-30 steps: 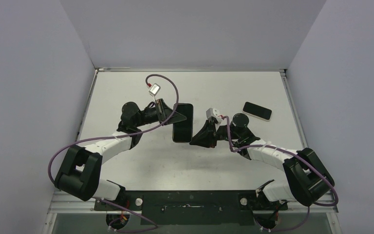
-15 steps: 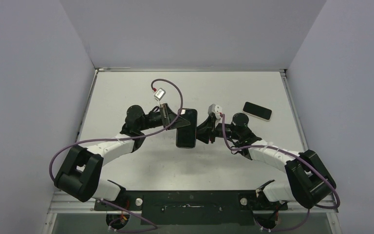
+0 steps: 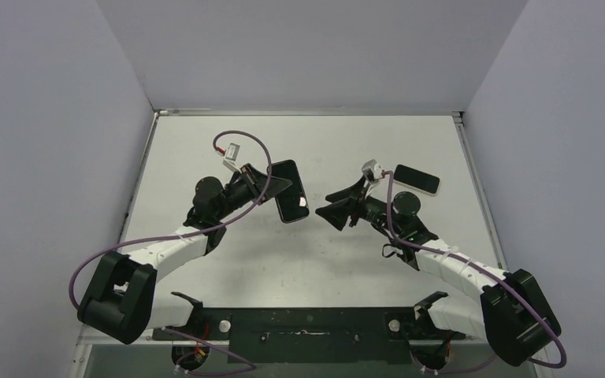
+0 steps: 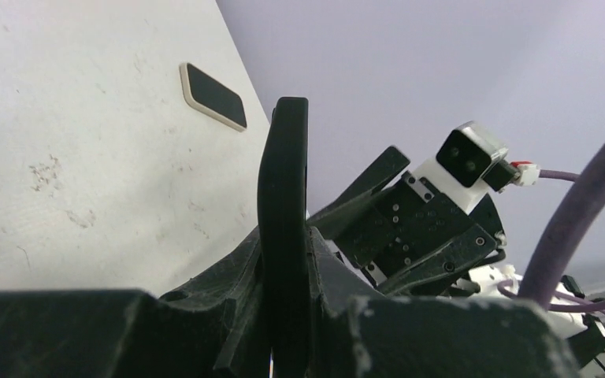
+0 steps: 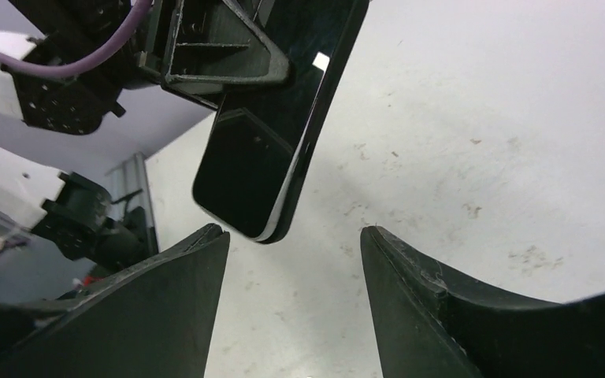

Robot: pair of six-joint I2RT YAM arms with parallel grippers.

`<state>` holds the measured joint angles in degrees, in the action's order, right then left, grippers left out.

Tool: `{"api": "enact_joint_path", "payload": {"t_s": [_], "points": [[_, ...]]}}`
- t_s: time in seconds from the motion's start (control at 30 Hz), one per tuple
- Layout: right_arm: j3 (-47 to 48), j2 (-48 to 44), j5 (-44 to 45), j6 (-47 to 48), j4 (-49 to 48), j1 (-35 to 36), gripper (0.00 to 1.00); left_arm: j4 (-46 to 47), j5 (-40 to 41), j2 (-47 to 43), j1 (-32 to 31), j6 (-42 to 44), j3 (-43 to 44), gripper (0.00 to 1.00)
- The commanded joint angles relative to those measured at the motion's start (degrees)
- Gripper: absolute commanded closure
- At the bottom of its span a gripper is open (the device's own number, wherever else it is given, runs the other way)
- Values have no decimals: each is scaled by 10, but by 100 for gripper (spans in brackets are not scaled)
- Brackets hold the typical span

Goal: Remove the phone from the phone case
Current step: Remove the phone case from the phone.

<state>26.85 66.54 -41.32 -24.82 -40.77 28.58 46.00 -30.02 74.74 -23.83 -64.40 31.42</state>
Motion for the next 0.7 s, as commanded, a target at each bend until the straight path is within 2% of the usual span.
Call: {"api": "enact_joint_path", "payload": {"t_s": [0.0, 0.17, 0.33, 0.67], "points": [[-21, -25, 63, -164, -65, 33, 37, 45, 62, -39, 2, 15, 4, 100], [-11, -28, 147, -209, -50, 114, 36, 70, 68, -44, 1, -1, -9, 100], [-24, -38, 227, -258, -62, 139, 38, 98, 64, -50, 2, -23, -24, 100], [-8, -45, 261, -249, -22, 163, 41, 122, 62, -60, 2, -45, -34, 100]]}}
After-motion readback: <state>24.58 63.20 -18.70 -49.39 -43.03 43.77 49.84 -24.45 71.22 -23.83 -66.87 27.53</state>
